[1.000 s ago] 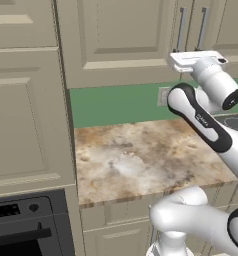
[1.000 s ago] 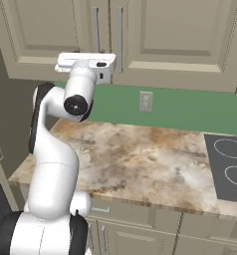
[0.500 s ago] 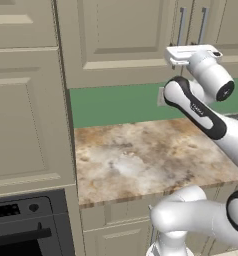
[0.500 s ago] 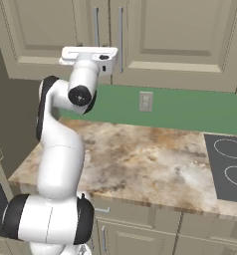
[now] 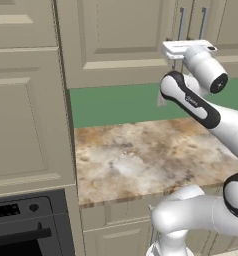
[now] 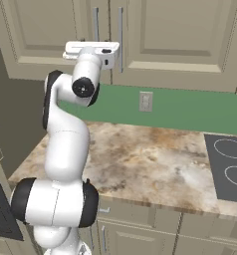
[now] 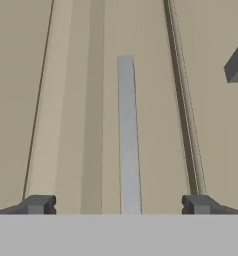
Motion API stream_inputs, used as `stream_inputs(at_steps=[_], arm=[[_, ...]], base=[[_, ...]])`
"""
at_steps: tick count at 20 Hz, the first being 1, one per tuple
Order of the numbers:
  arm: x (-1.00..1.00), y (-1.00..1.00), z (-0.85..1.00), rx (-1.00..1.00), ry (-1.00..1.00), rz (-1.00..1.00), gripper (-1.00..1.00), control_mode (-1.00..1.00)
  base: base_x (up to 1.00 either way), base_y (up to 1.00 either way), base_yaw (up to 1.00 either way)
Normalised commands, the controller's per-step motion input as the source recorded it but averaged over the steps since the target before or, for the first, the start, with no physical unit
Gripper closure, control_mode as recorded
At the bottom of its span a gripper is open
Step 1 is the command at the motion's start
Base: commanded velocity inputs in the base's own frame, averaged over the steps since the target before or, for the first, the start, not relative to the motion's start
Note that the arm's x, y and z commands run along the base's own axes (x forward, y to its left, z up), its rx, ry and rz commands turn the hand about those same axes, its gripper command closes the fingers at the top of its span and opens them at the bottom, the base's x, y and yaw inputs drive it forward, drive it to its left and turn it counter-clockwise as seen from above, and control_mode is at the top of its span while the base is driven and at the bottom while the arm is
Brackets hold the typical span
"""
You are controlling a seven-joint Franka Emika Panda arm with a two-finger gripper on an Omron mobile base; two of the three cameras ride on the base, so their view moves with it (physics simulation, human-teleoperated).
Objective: Get the candle and the beer from the cabinet and move them to the dining counter.
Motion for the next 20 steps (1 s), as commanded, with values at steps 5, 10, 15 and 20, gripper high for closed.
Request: stream_inputs(at_steps=[5, 10, 15, 20], arm=[[0.26, 0.0, 0.06, 0.0, 0.0, 0.0, -1.0, -1.0], [0.24, -0.02, 0.04, 0.0, 0.0, 0.0, -1.0, -1.0], [0.15, 0.0, 0.01, 0.0, 0.0, 0.0, 1.0, -1.0], [0.0, 0.0, 0.0, 0.0, 0.0, 0.0, 1.0, -1.0]], base=[[0.0, 0.0, 0.0], [0.0, 0.0, 0.0], [0.0, 0.0, 0.0], [0.0, 0.0, 0.0]])
